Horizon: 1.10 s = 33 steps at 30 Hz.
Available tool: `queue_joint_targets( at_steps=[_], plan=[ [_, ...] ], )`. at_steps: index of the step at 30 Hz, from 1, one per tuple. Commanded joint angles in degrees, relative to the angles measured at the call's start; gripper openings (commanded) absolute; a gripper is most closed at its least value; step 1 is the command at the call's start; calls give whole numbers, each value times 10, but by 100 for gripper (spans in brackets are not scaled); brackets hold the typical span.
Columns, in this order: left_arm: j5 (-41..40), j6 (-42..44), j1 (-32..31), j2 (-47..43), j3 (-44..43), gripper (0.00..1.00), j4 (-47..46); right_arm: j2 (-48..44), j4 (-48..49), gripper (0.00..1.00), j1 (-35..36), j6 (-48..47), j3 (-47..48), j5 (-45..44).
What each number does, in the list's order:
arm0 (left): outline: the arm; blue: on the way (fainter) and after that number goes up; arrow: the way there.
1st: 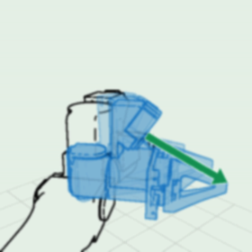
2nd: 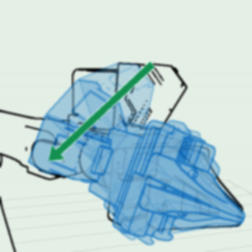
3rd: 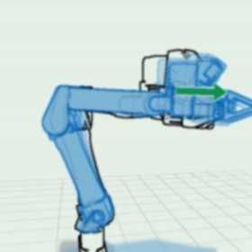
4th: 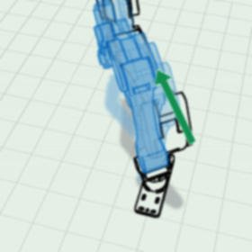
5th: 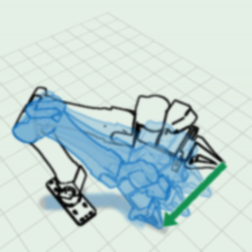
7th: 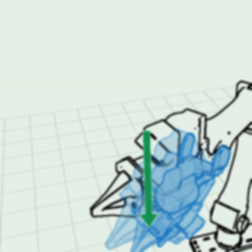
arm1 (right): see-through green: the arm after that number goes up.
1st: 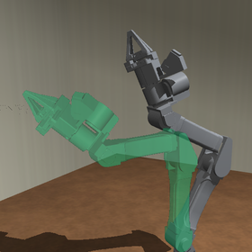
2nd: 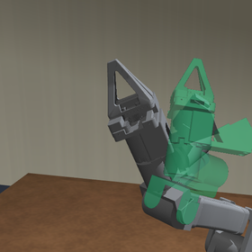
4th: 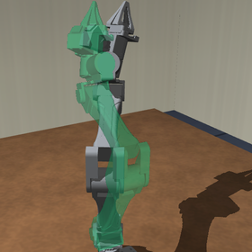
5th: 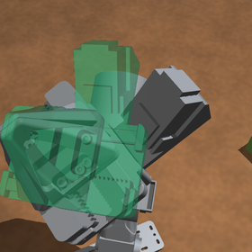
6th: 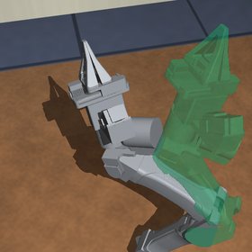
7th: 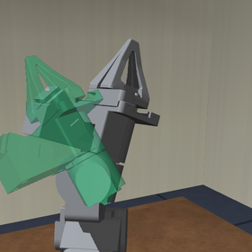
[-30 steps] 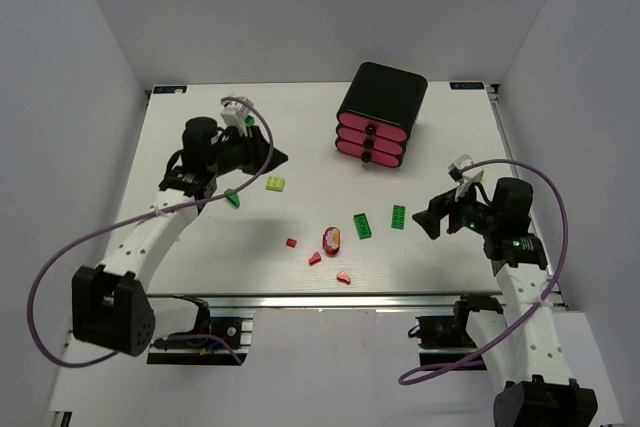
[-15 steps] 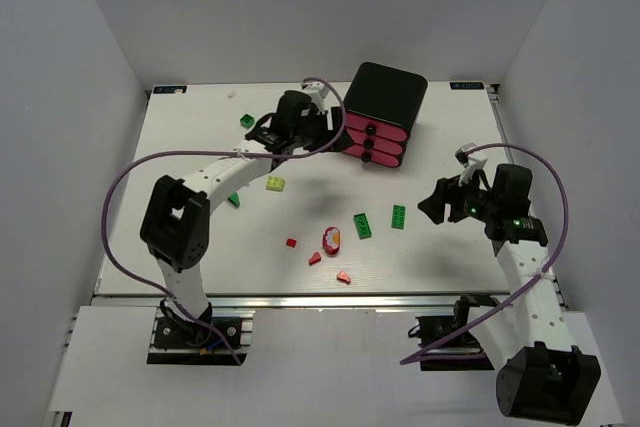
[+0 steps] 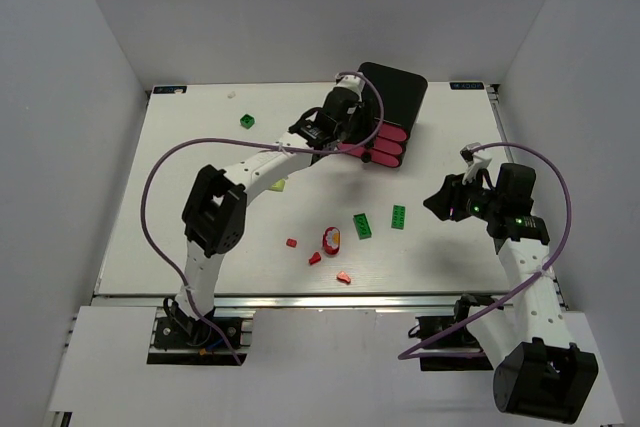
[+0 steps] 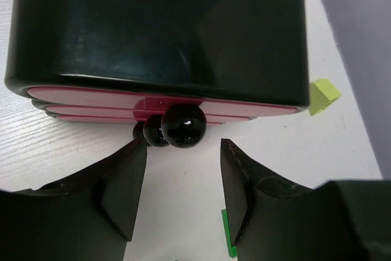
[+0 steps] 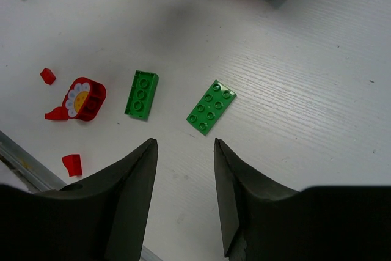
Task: Sort the legos into containers by color
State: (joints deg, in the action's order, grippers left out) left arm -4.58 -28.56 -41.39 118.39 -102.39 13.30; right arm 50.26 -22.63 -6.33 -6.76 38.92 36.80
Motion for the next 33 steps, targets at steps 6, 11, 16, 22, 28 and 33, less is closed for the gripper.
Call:
queue_joint_targets(
  at_steps=[6, 11, 16, 22, 28, 33],
  plan=[
    [-57, 5, -16, 27, -62, 61, 37, -6, 6, 47, -4, 6, 20, 0],
    [-61, 7, -16, 40, -76, 62, 41, -7, 6, 47, -5, 6, 19, 0],
    [-69, 3, -21, 54, -91, 56, 42, -8, 8, 47, -4, 6, 16, 3],
    [-76, 1, -21, 68, -109, 49, 49, -10, 8, 47, -4, 6, 16, 3],
    [-79, 1, -26, 55, -100, 30, 56, -12, 9, 47, -4, 6, 13, 1],
    [-76, 10, -32, -6, -20, 23, 28, -15, 9, 46, -4, 5, 12, -1]
  ],
)
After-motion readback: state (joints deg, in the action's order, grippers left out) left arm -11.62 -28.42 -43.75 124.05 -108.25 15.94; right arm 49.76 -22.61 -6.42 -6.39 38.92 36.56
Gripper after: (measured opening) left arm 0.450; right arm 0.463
